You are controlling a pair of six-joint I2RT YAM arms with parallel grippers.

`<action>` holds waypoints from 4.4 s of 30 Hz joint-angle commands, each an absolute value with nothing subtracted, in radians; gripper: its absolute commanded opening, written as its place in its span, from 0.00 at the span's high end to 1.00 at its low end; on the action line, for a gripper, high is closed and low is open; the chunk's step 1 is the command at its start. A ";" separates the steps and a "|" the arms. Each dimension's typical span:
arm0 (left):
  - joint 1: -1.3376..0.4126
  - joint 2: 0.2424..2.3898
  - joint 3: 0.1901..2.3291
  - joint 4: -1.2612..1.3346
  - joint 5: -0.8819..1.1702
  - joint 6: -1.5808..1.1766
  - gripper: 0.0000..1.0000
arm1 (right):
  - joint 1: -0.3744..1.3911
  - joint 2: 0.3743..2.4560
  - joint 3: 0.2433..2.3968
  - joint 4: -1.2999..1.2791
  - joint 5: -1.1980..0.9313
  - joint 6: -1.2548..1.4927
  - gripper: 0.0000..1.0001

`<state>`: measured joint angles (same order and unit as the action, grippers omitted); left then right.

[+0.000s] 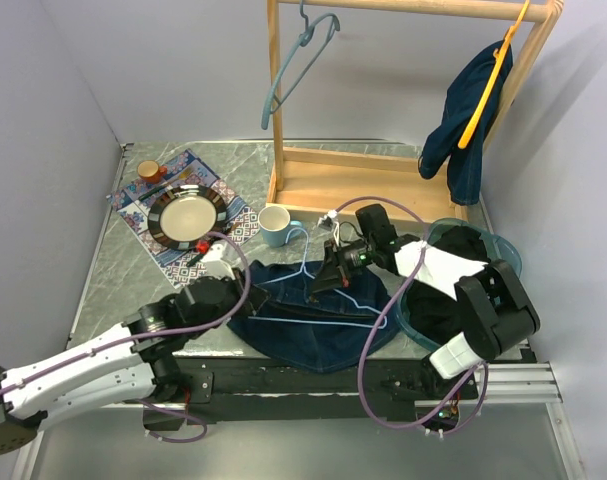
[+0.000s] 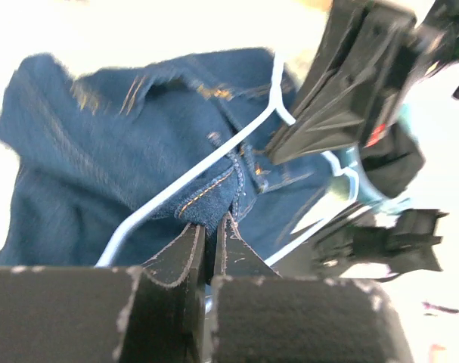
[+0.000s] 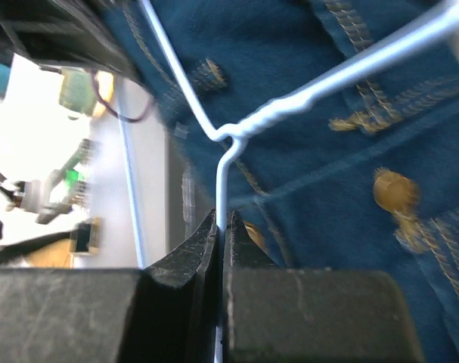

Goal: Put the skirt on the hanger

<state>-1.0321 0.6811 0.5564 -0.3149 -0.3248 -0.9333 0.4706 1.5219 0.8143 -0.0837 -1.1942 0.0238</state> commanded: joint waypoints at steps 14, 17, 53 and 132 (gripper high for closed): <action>-0.973 0.404 0.614 -0.351 -0.420 -1.265 0.99 | 0.451 1.388 0.844 -0.327 -0.948 -0.265 1.00; -0.973 0.264 0.572 -0.469 -0.537 -1.409 0.99 | 0.488 1.391 0.842 -0.337 -0.865 -0.291 1.00; -1.195 1.064 0.851 -0.137 -0.028 -0.739 0.16 | 0.623 1.529 0.957 -0.518 -0.788 -0.419 1.00; -1.393 1.770 1.151 -0.416 -0.666 -0.881 0.89 | 0.575 1.717 1.026 -0.565 -0.956 -0.295 1.00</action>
